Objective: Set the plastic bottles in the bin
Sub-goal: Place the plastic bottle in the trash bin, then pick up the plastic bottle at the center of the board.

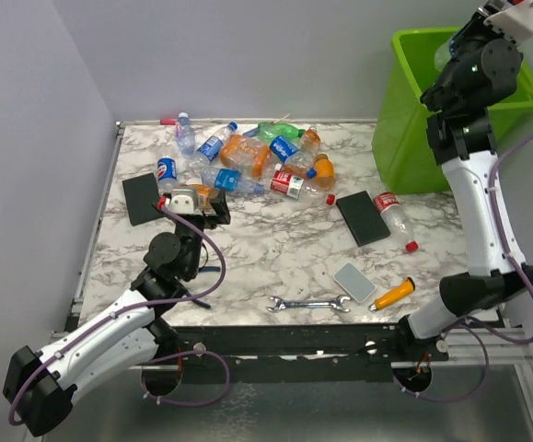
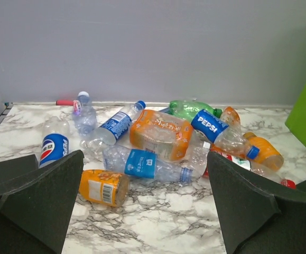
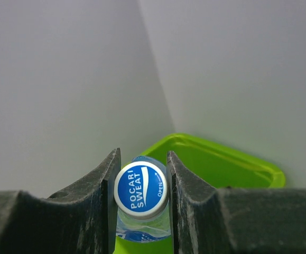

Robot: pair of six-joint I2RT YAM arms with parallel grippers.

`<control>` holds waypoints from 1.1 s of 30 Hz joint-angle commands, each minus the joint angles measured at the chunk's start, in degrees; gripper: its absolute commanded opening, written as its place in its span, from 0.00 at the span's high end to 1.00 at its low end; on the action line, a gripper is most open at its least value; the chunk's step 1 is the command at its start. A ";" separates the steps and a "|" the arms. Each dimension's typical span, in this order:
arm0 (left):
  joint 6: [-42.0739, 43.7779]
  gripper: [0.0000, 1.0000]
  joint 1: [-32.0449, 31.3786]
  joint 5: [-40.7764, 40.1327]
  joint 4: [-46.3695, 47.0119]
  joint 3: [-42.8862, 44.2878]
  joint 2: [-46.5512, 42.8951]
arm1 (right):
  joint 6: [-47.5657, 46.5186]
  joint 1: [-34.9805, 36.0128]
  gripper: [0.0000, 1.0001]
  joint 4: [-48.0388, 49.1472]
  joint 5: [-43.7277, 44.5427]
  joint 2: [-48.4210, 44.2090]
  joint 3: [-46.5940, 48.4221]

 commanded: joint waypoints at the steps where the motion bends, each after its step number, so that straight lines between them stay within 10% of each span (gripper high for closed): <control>1: -1.86 0.01 0.09 -6.56 0.47 -0.67 -1.53 | 10.63 -7.91 1.00 -1.28 4.02 6.39 6.83; 13: -5.02 0.01 0.05 -5.69 0.64 -0.86 -1.20 | 22.15 -11.86 0.98 -14.11 -3.96 10.81 -1.05; 22: -4.41 0.01 0.06 -5.09 0.82 -0.88 -0.52 | 22.45 -11.86 0.32 -17.71 -10.57 8.85 -3.73; 33: -4.70 0.01 0.13 -4.13 1.32 -0.91 2.10 | 30.01 -10.68 0.25 -16.60 -28.13 -1.01 -0.52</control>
